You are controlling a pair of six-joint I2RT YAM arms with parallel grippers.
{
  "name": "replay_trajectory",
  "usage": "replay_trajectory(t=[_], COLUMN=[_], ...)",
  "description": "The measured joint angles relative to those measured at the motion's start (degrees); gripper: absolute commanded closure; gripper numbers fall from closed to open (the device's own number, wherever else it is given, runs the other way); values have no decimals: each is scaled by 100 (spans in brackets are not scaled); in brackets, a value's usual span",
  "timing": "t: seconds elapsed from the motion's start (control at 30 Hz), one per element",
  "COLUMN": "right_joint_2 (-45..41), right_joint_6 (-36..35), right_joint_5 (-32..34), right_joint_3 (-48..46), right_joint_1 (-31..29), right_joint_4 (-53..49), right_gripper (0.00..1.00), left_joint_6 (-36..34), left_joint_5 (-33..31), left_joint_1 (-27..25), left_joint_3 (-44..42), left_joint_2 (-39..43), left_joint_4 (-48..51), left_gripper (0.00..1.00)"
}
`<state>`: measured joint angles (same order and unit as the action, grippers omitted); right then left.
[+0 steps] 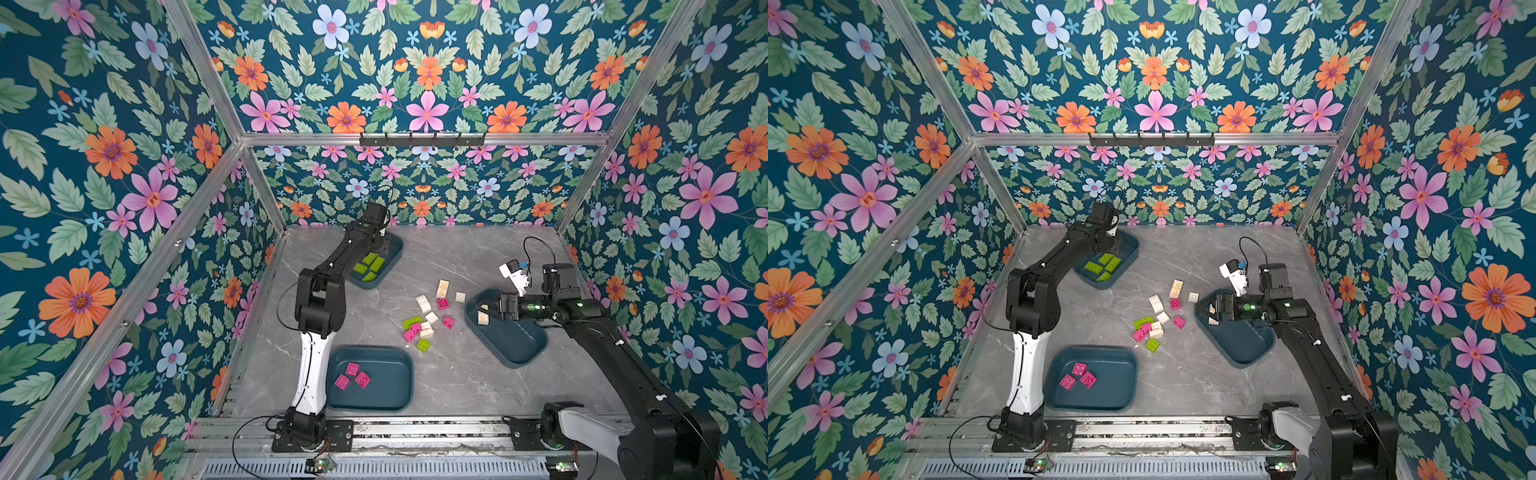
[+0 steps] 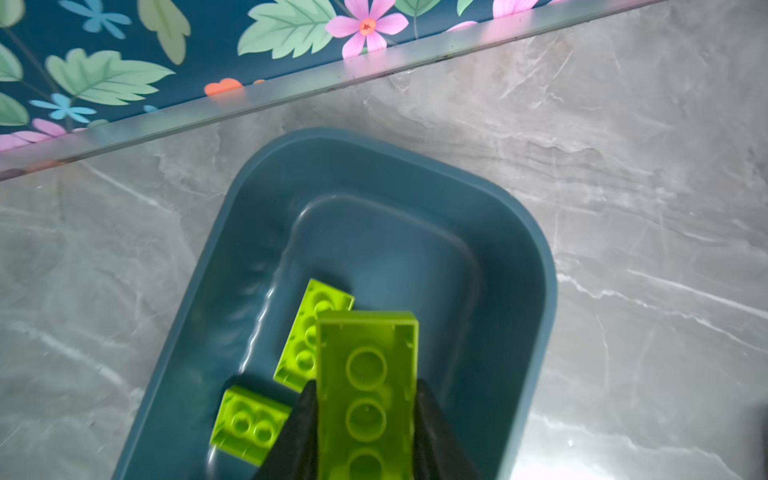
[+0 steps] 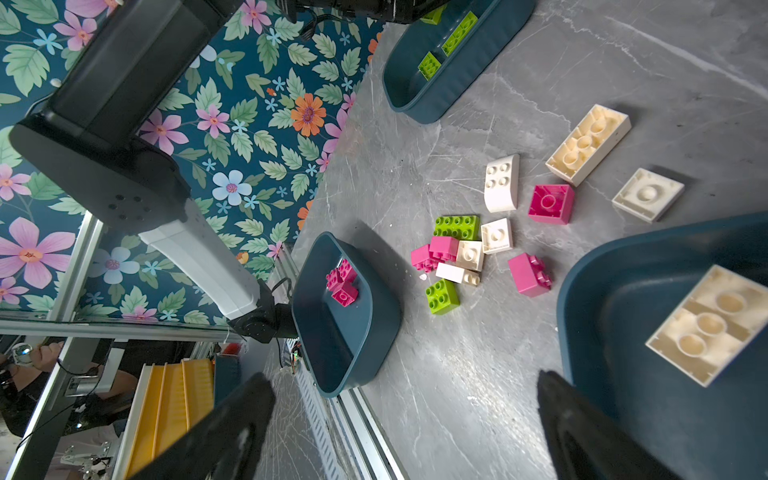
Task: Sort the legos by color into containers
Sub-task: 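Move the open left gripper back over a white brick in the pile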
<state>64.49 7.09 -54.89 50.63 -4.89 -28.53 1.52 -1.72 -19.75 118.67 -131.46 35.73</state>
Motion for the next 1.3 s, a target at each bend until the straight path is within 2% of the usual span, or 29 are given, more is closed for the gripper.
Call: replay_trajectory(t=[0.13, 0.23, 0.37, 0.5, 0.63, 0.8, 0.97, 1.17, 1.3], right_joint_2=[42, 87, 116, 122, 120, 122, 127, 63, -7], right_joint_6=[0, 0, 0, 2, 22, 26, 44, 131, 131], right_joint_5=[0, 0, 0, -22, -39, -44, -59, -63, -61], right_joint_3=[33, 46, 59, 46, -13, -46, -101, -267, -356], right_joint_1=[-2, 0, 0, -2, -4, -13, -20, -24, -26], right_joint_4=[-9, -33, -20, 7, 48, 144, 201, 308, 330], right_gripper=[1, 1, 1, 1, 1, 1, 1, 1, 1], left_joint_6=[7, 9, 57, 179, 450, 828, 1508, 2603, 3335], left_joint_5=[48, 109, 149, 212, 374, 579, 649, 684, 470], left_joint_1=[55, 70, 76, 72, -50, -503, -1099, -1696, -1941], left_joint_3=[164, 166, 166, -48, -669, -1644, -2424, -3005, -3174], left_joint_2=[-227, -293, -238, 127, 769, 1561, 2153, 2199, 2076], left_joint_4=[-17, -17, 0, 31, 39, 83, -7, -376, -590], left_gripper=[59, 43, 38, 36, 34, 33, 33, 33, 33])
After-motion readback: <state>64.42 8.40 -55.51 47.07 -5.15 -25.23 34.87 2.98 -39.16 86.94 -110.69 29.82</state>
